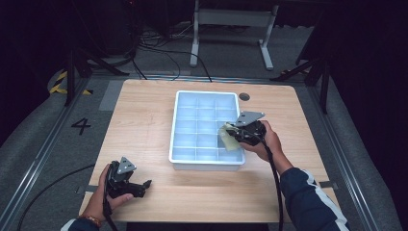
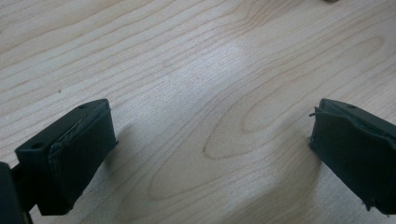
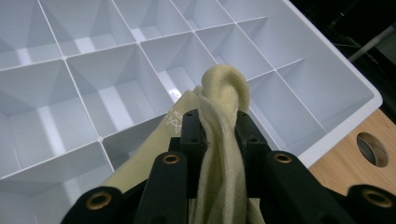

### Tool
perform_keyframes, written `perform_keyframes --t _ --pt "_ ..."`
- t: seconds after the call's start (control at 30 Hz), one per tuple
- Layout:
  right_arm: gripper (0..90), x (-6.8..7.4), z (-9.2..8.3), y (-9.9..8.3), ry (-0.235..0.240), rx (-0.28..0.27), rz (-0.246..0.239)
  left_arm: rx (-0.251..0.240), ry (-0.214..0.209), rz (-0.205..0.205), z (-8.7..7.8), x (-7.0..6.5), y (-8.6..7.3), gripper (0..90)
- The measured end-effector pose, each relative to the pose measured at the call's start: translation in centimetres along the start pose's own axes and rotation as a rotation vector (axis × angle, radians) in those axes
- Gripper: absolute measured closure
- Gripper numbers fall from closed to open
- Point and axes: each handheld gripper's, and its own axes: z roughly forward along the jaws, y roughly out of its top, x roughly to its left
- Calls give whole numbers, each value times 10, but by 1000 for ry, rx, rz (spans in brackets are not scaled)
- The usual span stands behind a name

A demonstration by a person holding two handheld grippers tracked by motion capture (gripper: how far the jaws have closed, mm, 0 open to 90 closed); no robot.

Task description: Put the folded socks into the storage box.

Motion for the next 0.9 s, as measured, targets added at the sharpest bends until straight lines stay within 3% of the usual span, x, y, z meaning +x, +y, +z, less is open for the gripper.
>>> perform_keyframes --t 0.2,0.53,0.9 --pt "772 3 6 2 19 47 -58 -1 0 1 0 0 0 2" --pt "773 13 20 7 92 197 -193 0 0 1 0 0 0 2" --pt "775 15 37 14 176 315 -255 0 -2 -2 0 0 0 2"
